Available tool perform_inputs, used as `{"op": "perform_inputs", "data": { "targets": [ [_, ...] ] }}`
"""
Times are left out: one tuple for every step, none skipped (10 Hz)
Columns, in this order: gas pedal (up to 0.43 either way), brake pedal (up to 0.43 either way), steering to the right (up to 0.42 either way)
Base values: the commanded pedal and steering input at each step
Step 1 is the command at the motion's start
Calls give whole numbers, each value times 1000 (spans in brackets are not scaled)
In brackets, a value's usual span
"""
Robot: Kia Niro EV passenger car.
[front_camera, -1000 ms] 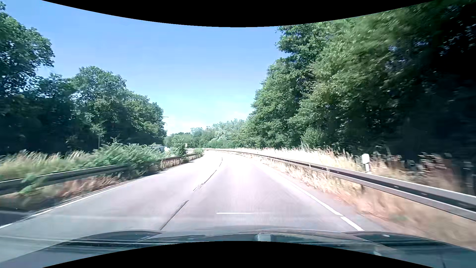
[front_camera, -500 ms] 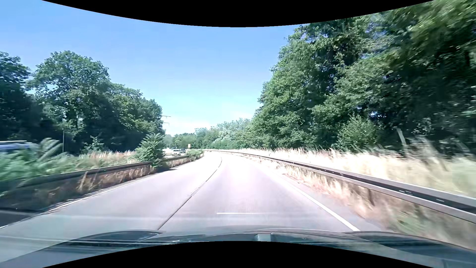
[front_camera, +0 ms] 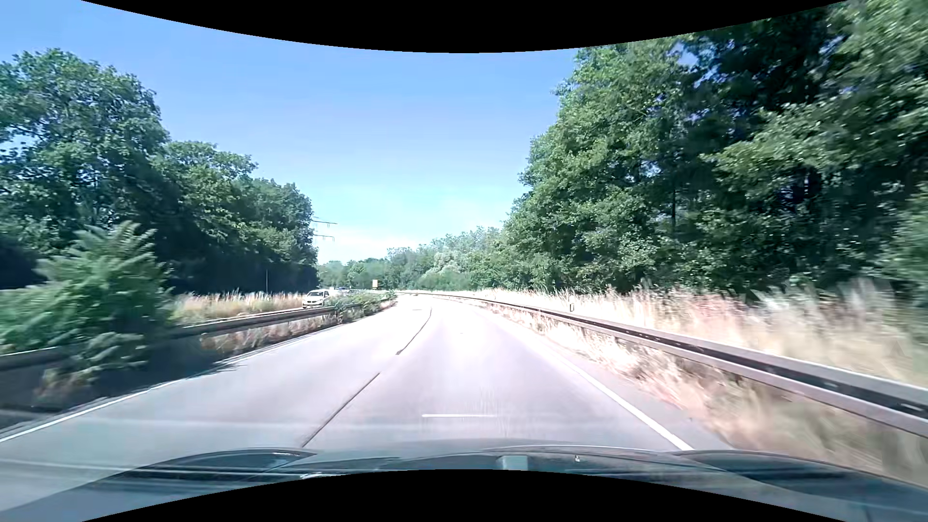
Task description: Follow the waypoints while adhering to traffic rules and regulations
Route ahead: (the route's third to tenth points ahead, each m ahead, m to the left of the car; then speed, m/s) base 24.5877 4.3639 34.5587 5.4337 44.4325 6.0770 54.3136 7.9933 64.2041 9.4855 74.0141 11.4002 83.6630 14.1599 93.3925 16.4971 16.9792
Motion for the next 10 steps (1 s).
{"op": "perform_inputs", "data": {
  "targets": [
    [209, 0, -14],
    [209, 0, -14],
    [209, 0, -14],
    [209, 0, -14],
    [209, 0, -14],
    [209, 0, -14],
    [209, 0, -14],
    [209, 0, -14],
    [209, 0, -14],
    [209, 0, -14]
  ]
}}
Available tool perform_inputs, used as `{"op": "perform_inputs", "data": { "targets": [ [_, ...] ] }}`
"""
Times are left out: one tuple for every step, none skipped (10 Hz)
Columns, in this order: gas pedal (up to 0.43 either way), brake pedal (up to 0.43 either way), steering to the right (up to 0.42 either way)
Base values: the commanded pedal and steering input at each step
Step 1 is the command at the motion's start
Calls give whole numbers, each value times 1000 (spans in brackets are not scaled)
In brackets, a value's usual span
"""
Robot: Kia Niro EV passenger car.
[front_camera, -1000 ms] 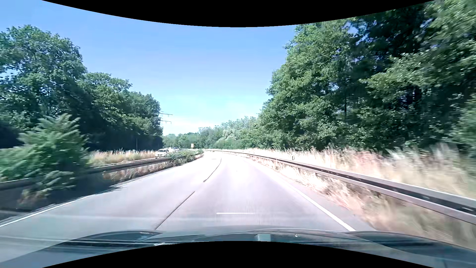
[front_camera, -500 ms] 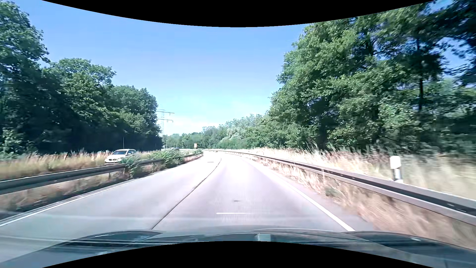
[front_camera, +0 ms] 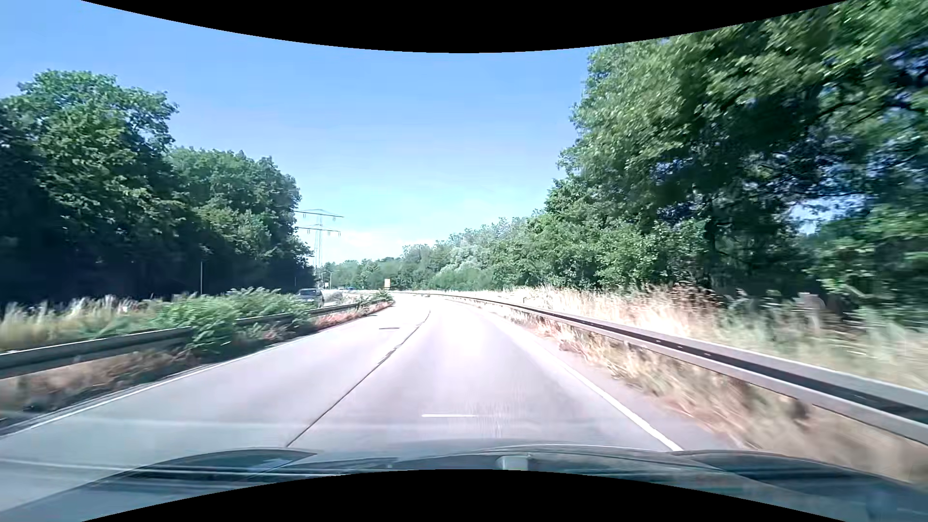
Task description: Follow the waypoints while adhering to traffic rules and regulations
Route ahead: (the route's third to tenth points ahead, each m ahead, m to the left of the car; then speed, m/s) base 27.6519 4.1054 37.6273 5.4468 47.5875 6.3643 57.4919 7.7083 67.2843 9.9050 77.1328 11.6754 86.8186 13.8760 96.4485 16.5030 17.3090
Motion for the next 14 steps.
{"op": "perform_inputs", "data": {
  "targets": [
    [209, 0, -15],
    [209, 0, -15],
    [209, 0, -17],
    [209, 0, -19],
    [209, 0, -19],
    [209, 0, -19],
    [209, 0, -19],
    [209, 0, -19],
    [209, 0, -19],
    [209, 0, -19],
    [209, 0, -19],
    [209, 0, -18],
    [209, 0, -18],
    [209, 0, -18]
  ]
}}
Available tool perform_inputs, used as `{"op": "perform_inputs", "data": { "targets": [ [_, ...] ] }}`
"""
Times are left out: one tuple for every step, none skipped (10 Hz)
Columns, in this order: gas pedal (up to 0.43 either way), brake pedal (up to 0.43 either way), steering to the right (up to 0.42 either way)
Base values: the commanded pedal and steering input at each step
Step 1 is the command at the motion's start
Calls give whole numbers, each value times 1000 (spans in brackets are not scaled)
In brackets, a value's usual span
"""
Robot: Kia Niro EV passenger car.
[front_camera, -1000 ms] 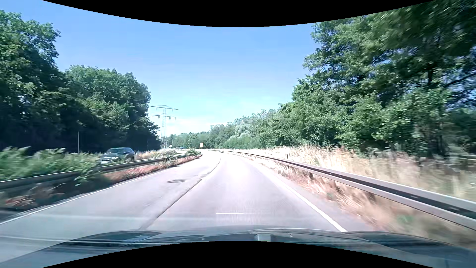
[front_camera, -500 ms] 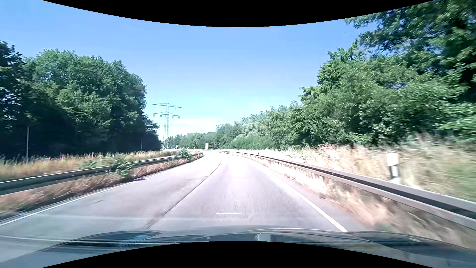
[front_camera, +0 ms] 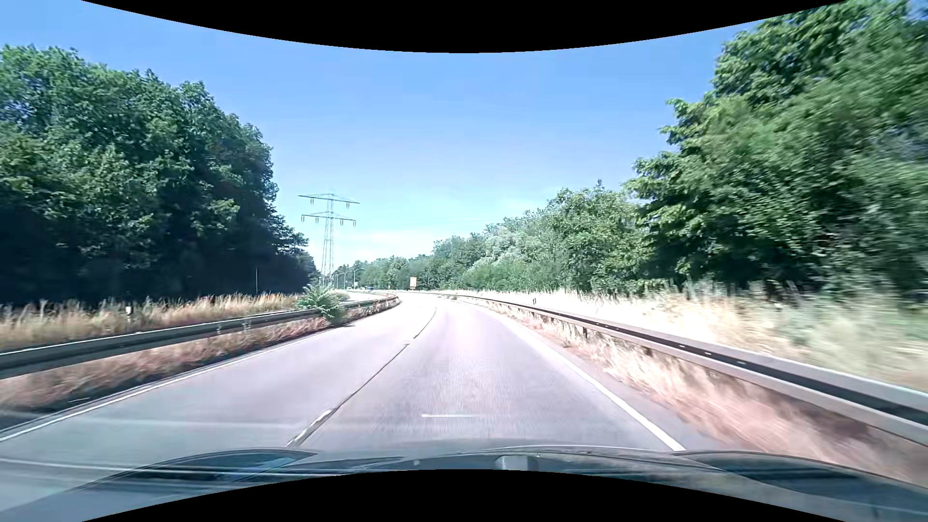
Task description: Follow the waypoints while adhering to traffic rules and regulations
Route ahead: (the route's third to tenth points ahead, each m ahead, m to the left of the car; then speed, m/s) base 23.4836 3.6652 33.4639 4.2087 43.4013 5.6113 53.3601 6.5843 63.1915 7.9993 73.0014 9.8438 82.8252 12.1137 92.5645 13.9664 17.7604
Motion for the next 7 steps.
{"op": "perform_inputs", "data": {
  "targets": [
    [209, 0, -18],
    [197, 0, -16],
    [197, 0, -14],
    [189, 0, -12],
    [177, 0, -11],
    [177, 0, -11],
    [177, 0, -11]
  ]
}}
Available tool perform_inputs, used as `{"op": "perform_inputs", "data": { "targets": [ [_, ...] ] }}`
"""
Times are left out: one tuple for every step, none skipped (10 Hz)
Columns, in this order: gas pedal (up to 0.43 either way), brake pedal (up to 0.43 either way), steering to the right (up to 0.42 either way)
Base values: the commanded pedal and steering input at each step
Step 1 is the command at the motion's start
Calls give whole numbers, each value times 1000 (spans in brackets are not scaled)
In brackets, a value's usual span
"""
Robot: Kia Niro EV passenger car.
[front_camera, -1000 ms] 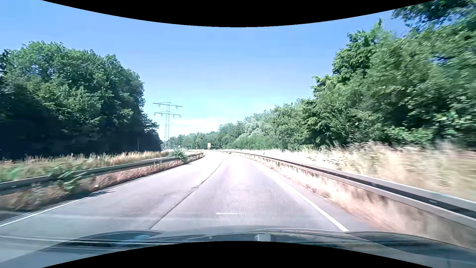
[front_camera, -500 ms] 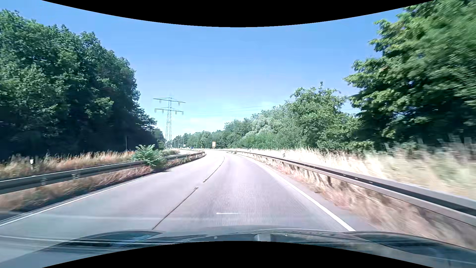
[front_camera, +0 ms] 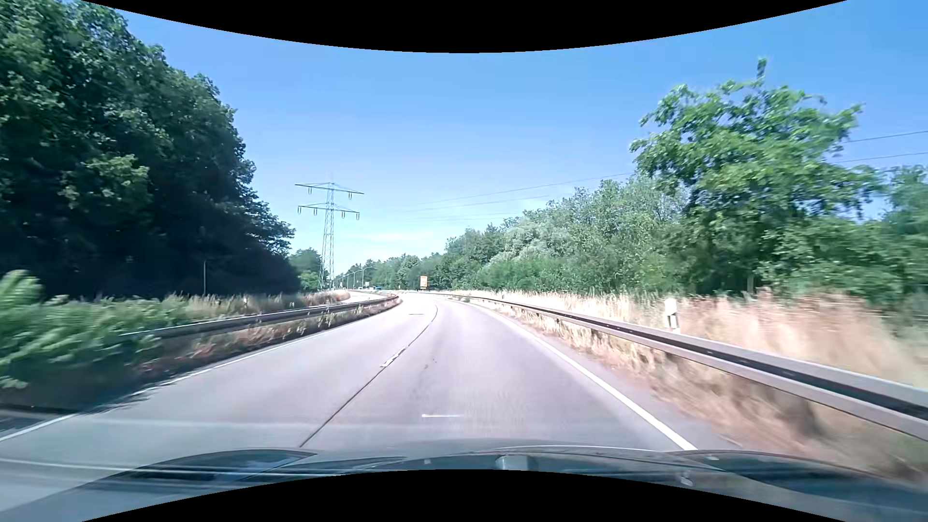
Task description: Follow the waypoints while adhering to traffic rules and regulations
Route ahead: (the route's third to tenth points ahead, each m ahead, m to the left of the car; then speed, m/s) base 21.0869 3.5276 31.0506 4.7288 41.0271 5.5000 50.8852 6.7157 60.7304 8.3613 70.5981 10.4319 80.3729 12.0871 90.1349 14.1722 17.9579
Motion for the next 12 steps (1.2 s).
{"op": "perform_inputs", "data": {
  "targets": [
    [177, 0, -11],
    [177, 0, -10],
    [177, 0, -10],
    [177, 0, -10],
    [177, 0, -10],
    [150, 0, -10],
    [130, 0, -10],
    [118, 0, -11],
    [118, 0, -12],
    [118, 0, -12],
    [118, 0, -15],
    [118, 0, -16]
  ]
}}
